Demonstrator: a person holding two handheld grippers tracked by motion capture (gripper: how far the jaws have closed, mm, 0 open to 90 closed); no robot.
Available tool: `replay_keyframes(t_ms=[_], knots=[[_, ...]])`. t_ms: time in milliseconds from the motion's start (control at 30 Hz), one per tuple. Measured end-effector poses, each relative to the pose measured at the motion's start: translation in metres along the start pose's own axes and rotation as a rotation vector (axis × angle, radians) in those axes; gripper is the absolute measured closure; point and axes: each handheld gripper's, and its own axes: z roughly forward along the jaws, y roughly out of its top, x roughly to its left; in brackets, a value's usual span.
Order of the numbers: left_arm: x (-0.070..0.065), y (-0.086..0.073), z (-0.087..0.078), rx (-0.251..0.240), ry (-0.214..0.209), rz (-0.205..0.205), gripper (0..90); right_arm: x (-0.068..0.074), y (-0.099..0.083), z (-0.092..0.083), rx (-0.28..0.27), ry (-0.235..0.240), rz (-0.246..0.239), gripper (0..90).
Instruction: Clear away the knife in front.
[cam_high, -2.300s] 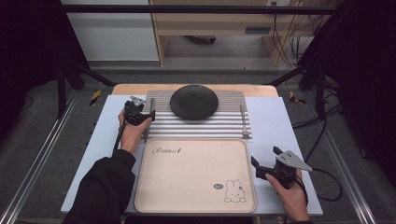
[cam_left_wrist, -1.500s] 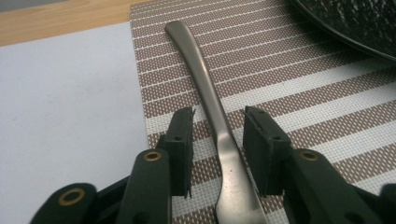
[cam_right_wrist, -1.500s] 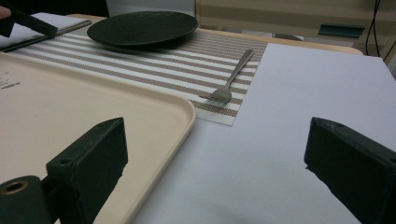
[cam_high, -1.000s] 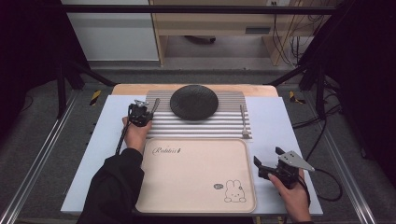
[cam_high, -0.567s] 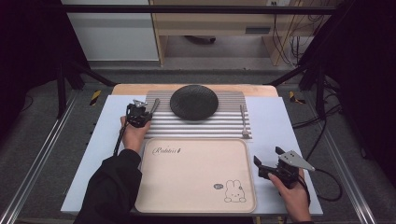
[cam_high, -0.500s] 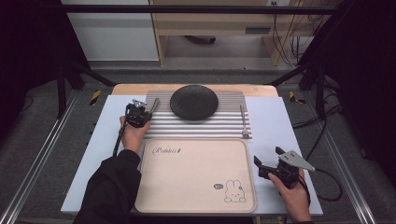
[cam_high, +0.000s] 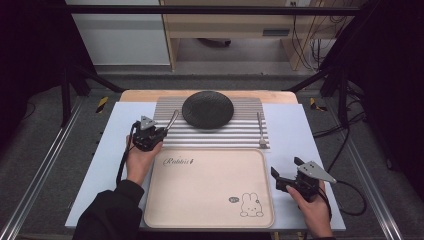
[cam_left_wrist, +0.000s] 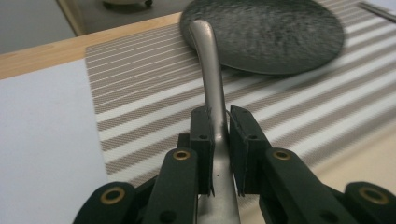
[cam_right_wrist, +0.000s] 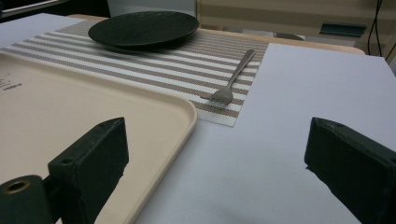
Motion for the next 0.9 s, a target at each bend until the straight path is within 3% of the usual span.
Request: replay_keyframes(t_ms=[167, 533, 733, 900], knots=[[-0.024, -0.012, -0.022, -0.018, -0.062, 0.031, 80.1, 0.002, 0.000, 0.001, 0.002, 0.001, -0.007, 6.3], [-0.074, -0.033, -0.047, 0.019, -0.186, 0.103, 80.1, 0.002, 0.000, 0.001, 0.006, 0.000, -0.015, 6.2], [-0.089, -0.052, -0.047, 0.055, -0.213, 0.098, 80.1, 0.005, 0.000, 0.004, 0.015, 0.012, -0.025, 5.9], [-0.099, -0.062, -0.048, 0.080, -0.220, 0.117, 80.0, 0.003, -0.001, 0.004, 0.012, 0.011, -0.013, 5.8]])
